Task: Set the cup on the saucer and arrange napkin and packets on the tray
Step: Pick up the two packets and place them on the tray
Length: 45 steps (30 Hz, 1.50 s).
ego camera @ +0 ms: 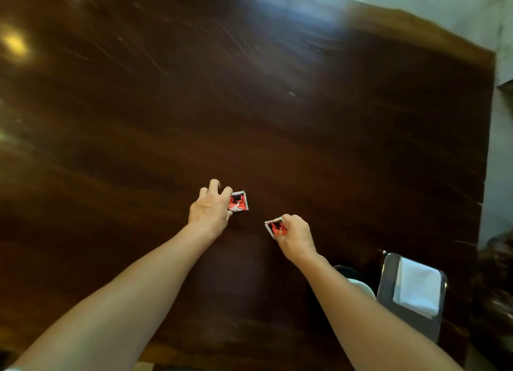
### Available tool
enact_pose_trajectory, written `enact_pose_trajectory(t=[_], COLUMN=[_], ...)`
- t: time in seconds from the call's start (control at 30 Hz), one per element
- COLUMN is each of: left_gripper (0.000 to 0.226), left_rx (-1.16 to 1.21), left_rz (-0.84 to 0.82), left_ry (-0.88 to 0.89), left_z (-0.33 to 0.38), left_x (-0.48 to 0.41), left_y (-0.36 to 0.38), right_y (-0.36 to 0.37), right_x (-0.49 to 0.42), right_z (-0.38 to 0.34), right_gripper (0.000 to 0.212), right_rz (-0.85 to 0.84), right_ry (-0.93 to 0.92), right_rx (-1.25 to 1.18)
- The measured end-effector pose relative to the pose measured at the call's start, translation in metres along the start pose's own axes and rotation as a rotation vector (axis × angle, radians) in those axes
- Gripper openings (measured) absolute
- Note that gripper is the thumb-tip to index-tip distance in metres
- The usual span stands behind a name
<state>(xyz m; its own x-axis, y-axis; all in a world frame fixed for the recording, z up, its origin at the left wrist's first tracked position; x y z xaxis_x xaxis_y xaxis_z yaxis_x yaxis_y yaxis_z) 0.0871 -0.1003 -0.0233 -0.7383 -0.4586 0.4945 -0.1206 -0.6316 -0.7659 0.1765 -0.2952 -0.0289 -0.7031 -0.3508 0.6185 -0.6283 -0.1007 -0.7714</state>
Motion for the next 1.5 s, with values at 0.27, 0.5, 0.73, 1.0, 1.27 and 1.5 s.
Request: enact_pose_trajectory(t=[0.27, 0.5, 0.73, 1.0, 1.27, 1.5], left_gripper=[0.032, 0.05, 0.014, 0.02, 0.025, 0.022], left_rx=[-0.088, 0.001, 0.911, 1.526, 1.529, 1.505], left_rz=[-0.039, -0.062, -0.152, -0.234, -0.313, -0.487], left_ry=[0.058, -0.077, -0.477, -0.509, -0.329, -0.171], left_z=[0.015, 0.021, 0.038, 0.113, 0.18, 0.23], left_x=[0.056, 0.103, 0.146, 0.207, 0.246, 0.265], left_y=[0.041, 0.08, 0.103, 0.095, 0.125, 0.152], right_y=[0.025, 0.038, 0.029, -0.02, -0.039, -0.043], right_x=[0.038, 0.071, 0.099, 0.142, 0.181, 0.215], right_z=[0.001, 0.024, 0.057, 0.11, 0.187, 0.246], right_gripper=[0.017, 0.002, 0.008, 0.007, 0.013, 0.017], right_rz=[-0.157, -0.199, -0.241, -0.291, -0.182, -0.099], right_ry=[-0.082, -0.071, -0.083, -0.024, -0.092, -0.068], right_rx=[-0.116, -0.236, -0.468, -0.92, -0.991, -1.083])
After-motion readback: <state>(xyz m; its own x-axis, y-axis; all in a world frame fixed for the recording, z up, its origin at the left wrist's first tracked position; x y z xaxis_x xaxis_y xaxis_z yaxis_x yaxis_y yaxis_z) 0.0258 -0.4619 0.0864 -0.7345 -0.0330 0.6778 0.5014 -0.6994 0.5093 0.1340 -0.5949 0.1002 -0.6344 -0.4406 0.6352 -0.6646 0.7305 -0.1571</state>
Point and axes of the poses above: each hand's wrist, its own x-axis away from the middle knuckle, its own y-axis out of the palm, z = x × y, the point moved 3 cm from there along -x, towards the middle knuckle, and after that the axes turned 12 degrees about x, right-handed, at the moved point
